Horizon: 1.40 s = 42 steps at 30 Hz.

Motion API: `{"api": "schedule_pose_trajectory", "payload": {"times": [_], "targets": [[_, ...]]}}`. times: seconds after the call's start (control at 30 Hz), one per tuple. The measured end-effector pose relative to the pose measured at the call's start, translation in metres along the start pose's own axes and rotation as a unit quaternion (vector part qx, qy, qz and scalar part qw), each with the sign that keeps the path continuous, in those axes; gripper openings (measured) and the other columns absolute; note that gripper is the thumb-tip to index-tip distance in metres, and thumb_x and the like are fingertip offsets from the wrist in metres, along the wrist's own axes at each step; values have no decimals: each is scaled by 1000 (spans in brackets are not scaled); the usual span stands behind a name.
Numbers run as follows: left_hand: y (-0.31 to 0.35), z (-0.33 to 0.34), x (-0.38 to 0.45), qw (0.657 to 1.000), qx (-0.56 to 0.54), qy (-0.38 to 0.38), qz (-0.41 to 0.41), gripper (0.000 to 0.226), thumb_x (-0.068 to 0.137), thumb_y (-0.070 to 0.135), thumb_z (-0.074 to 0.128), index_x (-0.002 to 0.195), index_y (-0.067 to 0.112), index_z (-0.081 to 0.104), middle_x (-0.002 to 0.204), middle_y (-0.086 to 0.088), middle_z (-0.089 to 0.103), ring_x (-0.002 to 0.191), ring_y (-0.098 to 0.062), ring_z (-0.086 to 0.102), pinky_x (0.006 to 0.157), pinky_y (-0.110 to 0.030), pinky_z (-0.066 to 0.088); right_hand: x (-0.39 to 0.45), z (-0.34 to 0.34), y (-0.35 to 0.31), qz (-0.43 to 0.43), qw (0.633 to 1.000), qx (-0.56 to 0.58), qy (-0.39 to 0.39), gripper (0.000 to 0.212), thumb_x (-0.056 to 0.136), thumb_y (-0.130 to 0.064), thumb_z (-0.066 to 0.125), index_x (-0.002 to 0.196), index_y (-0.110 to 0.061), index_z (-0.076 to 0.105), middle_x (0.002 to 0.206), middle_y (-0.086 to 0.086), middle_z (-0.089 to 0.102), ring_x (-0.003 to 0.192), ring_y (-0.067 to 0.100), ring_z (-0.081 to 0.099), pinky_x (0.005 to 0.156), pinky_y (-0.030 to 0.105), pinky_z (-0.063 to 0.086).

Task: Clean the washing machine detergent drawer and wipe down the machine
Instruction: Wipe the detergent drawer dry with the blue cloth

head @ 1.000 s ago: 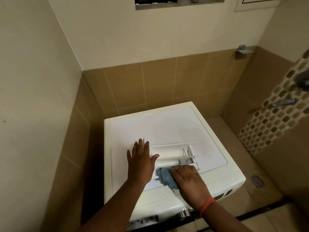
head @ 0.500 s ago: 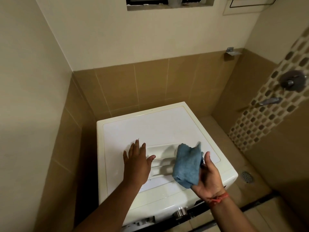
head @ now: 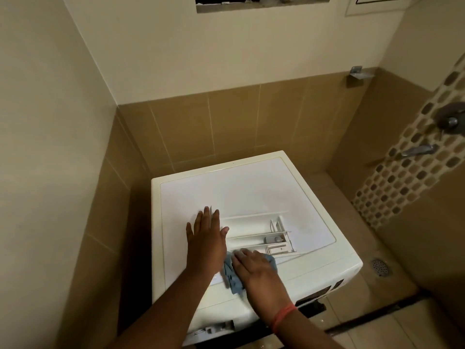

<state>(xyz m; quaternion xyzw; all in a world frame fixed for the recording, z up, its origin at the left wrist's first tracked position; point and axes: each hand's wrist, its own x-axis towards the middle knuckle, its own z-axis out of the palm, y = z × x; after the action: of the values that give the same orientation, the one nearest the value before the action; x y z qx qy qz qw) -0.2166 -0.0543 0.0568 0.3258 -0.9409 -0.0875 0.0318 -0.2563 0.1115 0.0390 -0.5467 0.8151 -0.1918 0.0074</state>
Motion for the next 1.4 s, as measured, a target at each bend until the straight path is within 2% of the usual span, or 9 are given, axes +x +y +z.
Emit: {"api": "schedule_pose_trajectory", "payload": {"times": [0.07, 0.17, 0.33, 0.53, 0.87, 1.0, 1.2, 1.3, 1.4], "targets": [[0, 0, 0, 1000, -6, 2, -8, 59, 101, 48, 24, 154, 22, 18, 163, -5, 13, 150, -25, 11, 120, -47, 13, -15, 1, 14, -7, 999, -25, 19, 50, 80, -16, 45, 126, -16, 64, 128, 2, 64, 119, 21, 59, 102, 33, 45], [0, -2, -3, 1000, -19, 6, -15, 60, 101, 49, 24, 154, 21, 19, 163, -6, 13, 150, -25, 12, 119, -48, 14, -41, -10, 52, 131, 990, 24, 45, 39, 92, -21, 55, 131, -26, 57, 136, -2, 55, 128, 18, 49, 109, 40, 42], [2, -1, -3, 1000, -19, 2, -10, 59, 102, 49, 26, 154, 22, 20, 163, -5, 11, 150, -24, 10, 120, -47, 12, -47, -21, 67, 187, 981, -42, 26, 73, 59, -8, 85, 127, -14, 61, 114, 8, 56, 105, 27, 52, 82, 39, 55], [3, -1, -2, 1000, -3, 0, 4, 59, 101, 48, 31, 153, 20, 24, 162, -7, 16, 149, -27, 15, 118, -48, 16, -18, 5, 11, 43, 997, -32, 51, 48, 76, -19, 49, 122, -14, 64, 108, 5, 64, 105, 24, 56, 93, 38, 51], [3, 0, -2, 1000, -7, -3, 13, 55, 102, 45, 30, 152, 22, 23, 163, -6, 12, 150, -23, 12, 120, -48, 17, -45, -23, 77, 200, 977, -40, 60, 67, 55, -5, 85, 119, -13, 68, 111, 3, 66, 104, 24, 57, 85, 37, 54], [3, -1, -1, 1000, -7, 0, 17, 56, 102, 44, 33, 152, 20, 25, 162, -7, 14, 149, -26, 14, 120, -49, 18, -21, -2, 19, 145, 983, -11, 111, 37, 72, -11, 61, 108, -14, 71, 101, 3, 66, 96, 22, 55, 81, 37, 52], [3, -3, -1, 1000, -1, -10, 10, 60, 101, 46, 30, 154, 22, 16, 163, -7, 10, 150, -28, 10, 119, -49, 18, -28, -6, 26, 49, 997, -24, 62, 49, 76, -18, 46, 120, -14, 67, 115, 5, 64, 107, 24, 53, 88, 35, 53], [3, -3, -1, 1000, -15, -14, -5, 60, 102, 46, 27, 155, 23, 11, 164, -5, 6, 150, -26, 7, 120, -48, 17, -48, -13, 59, 181, 978, 54, 91, 35, 87, -27, 53, 120, -20, 64, 119, 2, 59, 111, 21, 53, 91, 39, 51], [3, -2, -1, 1000, -21, -16, -7, 59, 103, 46, 27, 155, 22, 10, 164, -4, 5, 150, -25, 6, 120, -48, 16, -46, -11, 64, 402, 873, 219, 170, 34, 85, -4, 64, 113, -23, 64, 114, 2, 47, 100, 18, 53, 95, 44, 49]]}}
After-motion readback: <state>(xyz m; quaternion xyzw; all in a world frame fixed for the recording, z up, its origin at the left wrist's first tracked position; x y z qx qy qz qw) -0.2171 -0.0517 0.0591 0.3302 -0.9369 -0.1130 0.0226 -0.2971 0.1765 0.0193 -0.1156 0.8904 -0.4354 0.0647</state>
